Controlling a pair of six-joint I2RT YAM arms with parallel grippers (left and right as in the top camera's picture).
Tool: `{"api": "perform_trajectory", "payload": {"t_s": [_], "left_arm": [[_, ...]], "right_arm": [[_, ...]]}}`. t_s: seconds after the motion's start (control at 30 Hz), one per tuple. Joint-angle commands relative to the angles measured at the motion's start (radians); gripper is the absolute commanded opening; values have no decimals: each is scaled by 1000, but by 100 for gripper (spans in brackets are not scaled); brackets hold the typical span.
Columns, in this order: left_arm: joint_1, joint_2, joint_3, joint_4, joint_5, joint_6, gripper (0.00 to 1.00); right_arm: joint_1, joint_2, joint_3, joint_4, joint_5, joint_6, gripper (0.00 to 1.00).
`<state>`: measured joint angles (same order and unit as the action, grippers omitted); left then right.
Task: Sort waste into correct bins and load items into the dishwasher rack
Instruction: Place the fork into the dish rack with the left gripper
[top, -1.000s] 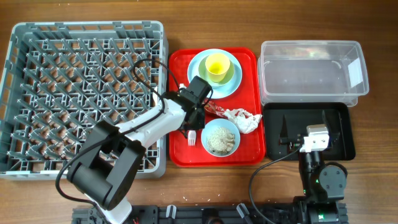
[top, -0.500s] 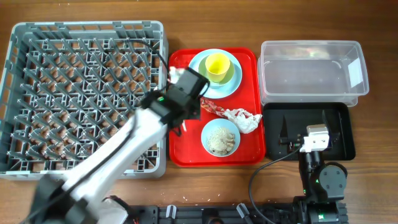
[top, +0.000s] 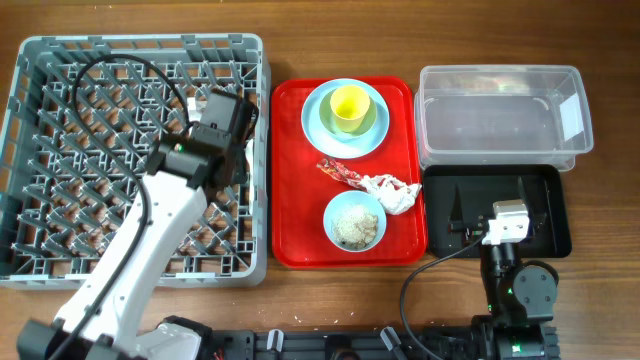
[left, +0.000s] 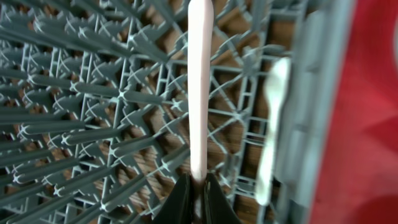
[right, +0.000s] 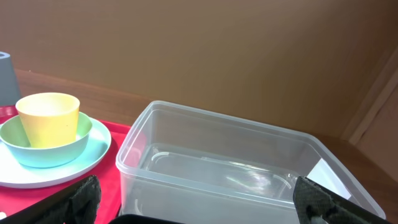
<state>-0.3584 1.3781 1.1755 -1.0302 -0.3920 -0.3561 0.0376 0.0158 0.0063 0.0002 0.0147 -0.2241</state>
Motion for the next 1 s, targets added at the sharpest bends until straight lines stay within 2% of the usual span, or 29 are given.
{"api": "perform_trajectory", "payload": {"t_s": [0.0,0.23,0.4,0.53,0.77,0.87,0.97], "left_arm": [[54,114,0,1,90,92,4],[54,278,0,21,84,118,4],[55,305,0,31,65,117,4],[55,304,0,32,58,117,20],[59,269,35,34,34,113,22],[59,191,109,12,159,97,23],[59,96,149,21,444,49,26]], "right_arm": [[-4,-2,-1,6,-16,16,100],[-4,-2,-1,6,-16,16,100],[-4,-2,-1,6,-16,16,100],[-4,-2,-1,6,-16,17,100],[-4,-2,-1,6,-16,16,100],[-4,-2,-1,6,-16,16,100],[-4,-2,-1,6,-16,17,100]]}}
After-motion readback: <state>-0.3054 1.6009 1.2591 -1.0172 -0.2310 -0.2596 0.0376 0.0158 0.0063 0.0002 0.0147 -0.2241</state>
